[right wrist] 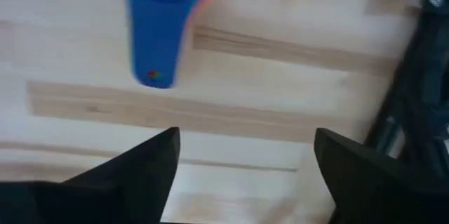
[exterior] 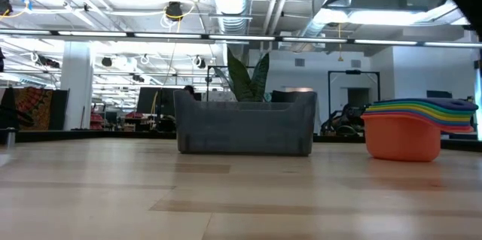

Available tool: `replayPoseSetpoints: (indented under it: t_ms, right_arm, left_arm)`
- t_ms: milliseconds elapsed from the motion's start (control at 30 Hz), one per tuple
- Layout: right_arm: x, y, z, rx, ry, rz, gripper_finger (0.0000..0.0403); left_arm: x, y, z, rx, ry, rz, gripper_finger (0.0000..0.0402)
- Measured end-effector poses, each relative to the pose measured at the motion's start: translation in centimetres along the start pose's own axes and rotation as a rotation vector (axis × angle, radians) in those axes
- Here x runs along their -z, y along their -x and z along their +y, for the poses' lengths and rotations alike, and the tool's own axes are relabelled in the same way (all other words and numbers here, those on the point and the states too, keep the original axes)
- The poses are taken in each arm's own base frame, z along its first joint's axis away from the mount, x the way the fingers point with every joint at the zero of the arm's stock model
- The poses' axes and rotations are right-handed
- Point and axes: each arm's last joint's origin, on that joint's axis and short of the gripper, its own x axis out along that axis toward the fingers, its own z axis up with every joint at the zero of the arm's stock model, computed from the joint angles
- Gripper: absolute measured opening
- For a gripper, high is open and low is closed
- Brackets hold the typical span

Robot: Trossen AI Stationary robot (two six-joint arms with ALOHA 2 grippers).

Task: Nest measuring cups in basket
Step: Put the nested measuring cups into the black bin

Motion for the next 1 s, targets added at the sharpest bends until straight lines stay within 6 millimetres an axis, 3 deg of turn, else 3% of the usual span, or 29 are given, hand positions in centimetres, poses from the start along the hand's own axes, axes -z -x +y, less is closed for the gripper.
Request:
replayPoseSetpoints:
  t_ms: [267,667,833,1000]
  right_arm:
    - [-0.3,0.0,1.9,-0.169,0.061,0.026,0.0364]
    - [2.8,-0.1,-0.2,-0.102,0.107,0.043,0.0364]
    - [4.8,-0.2,-0.7,-0.187,0.120,0.019,0.0364]
    - [6.9,-0.4,-2.0,-0.250,0.026,-0.045,0.0364]
  left_arm:
    - [0.8,0.0,0.0,0.004,-0.017,0.081,0.0130]
    - [1.3,-0.1,1.5,-0.023,0.016,0.124,0.0130]
    - [1.3,-0.2,1.7,-0.003,0.070,0.122,0.0130]
    - [1.3,-0.2,1.7,-0.005,0.132,0.124,0.0130]
